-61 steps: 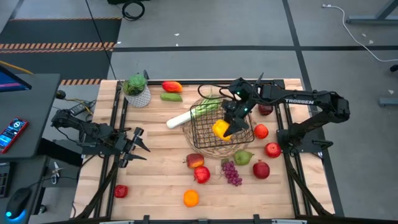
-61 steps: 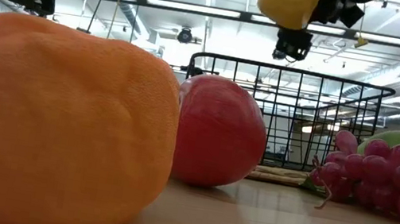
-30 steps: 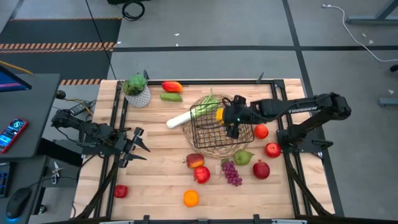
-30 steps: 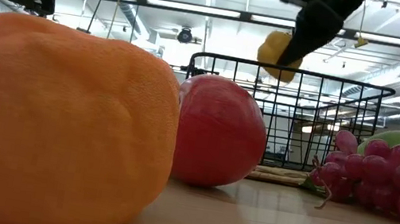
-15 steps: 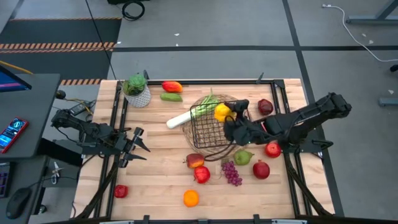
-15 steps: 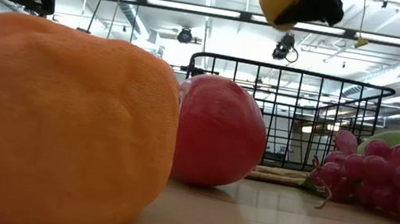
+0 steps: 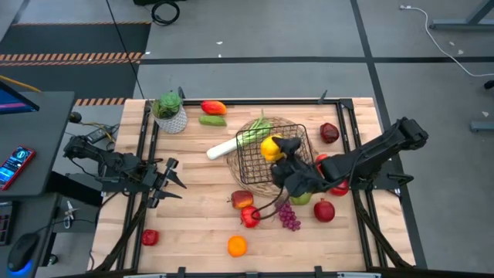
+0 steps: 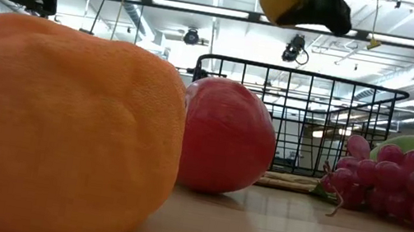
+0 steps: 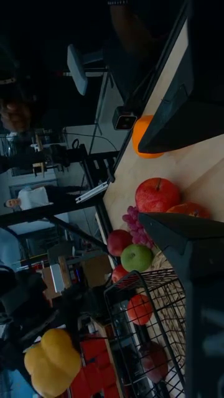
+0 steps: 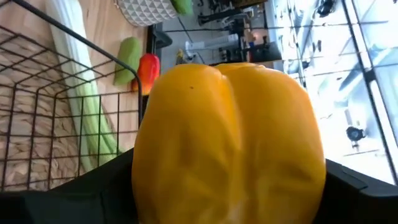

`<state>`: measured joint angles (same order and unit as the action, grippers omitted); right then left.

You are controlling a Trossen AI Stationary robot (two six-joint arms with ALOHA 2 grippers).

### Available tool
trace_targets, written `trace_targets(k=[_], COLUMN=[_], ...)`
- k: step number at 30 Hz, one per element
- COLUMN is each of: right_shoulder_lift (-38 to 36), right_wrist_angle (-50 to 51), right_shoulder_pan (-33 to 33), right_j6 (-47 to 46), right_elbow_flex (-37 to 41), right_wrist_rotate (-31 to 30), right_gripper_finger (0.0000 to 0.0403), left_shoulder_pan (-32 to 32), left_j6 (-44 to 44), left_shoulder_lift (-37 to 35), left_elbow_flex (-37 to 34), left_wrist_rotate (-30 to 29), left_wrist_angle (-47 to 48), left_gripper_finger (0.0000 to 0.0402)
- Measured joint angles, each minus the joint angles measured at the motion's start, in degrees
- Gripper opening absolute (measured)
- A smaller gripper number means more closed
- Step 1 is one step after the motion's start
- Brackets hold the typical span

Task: Build produce basket
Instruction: Put the bell pepper into the wire basket

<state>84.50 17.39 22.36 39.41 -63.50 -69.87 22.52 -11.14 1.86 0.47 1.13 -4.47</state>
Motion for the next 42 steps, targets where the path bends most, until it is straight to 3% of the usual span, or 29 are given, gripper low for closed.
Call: trace_targets(k=[4, 10, 15, 18, 29, 35, 42], right_shoulder_lift=[-0.7, -2.39, 0.01, 2.68, 12.58, 15.99, 16.97], right_wrist_angle=[-3.19, -1.65, 15.39, 23.74, 30.25, 37.56, 39.5], right_shoulder_pan=[-0.86, -6.41, -14.08, -19.28, -27.47, -28.18, -29.6], right_j6=[-3.17, -15.91, -36.16, -45.97, -52.98, -52.41, -51.14], right_elbow_flex=[0.04, -1.88, -7.17, -8.91, -9.16, -9.16, -9.19], right_wrist_rotate=[1.9, 5.11, 28.57, 38.91, 66.24, 66.39, 66.1], right_gripper_finger=[0.0337, 0.0337, 0.0337, 0.0337, 0.0337, 0.0337, 0.0337], left_shoulder_pan=[0.0, 0.0, 0.0, 0.0, 0.0, 0.0, 0.0], left_j6=[-0.01, 0.01, -0.01, -0.01, 0.01, 0.0, -0.01], left_shoulder_lift=[0.01, 0.01, 0.01, 0.01, 0.01, 0.01, 0.01], left_elbow_flex=[0.0, -0.01, -0.02, 0.0, 0.0, 0.0, -0.02], left_wrist_rotate=[-0.02, -0.02, -0.02, -0.02, -0.01, 0.0, 0.0], left_wrist_angle=[0.02, 0.03, 0.02, 0.02, 0.03, 0.02, 0.03], left_gripper_finger=[0.0172, 0.0172, 0.0172, 0.0172, 0.0172, 0.0172, 0.0172])
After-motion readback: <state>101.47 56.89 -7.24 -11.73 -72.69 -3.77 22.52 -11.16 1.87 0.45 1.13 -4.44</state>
